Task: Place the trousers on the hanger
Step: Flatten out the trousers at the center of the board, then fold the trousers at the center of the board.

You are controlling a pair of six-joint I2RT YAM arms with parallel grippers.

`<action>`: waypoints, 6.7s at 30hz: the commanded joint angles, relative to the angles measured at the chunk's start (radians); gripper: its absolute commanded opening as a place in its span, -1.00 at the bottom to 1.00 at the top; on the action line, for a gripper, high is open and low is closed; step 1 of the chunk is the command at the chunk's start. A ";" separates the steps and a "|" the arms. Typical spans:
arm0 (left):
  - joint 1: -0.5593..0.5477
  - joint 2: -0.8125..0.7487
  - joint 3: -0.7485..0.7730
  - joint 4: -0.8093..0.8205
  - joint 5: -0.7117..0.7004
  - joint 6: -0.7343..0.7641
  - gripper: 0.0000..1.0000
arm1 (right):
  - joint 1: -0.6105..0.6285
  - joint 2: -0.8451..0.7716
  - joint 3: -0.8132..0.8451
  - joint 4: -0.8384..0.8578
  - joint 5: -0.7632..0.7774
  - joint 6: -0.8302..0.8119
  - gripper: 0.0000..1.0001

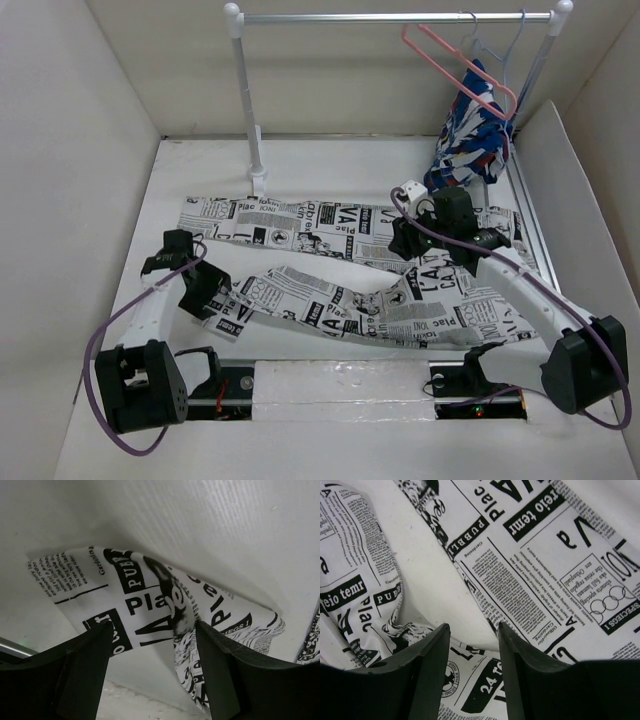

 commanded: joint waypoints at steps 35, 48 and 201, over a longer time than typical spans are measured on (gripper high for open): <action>-0.131 -0.248 0.341 0.034 -0.232 -0.126 -1.00 | -0.070 0.042 0.000 0.012 -0.136 -0.106 0.00; -0.093 -0.351 0.057 -0.056 -0.461 -0.304 -1.00 | -0.109 -0.024 -0.071 -0.074 -0.171 -0.144 0.03; 0.274 -0.125 0.027 0.503 0.010 -0.034 -1.00 | -0.739 -0.141 -0.073 -0.523 0.249 0.101 0.03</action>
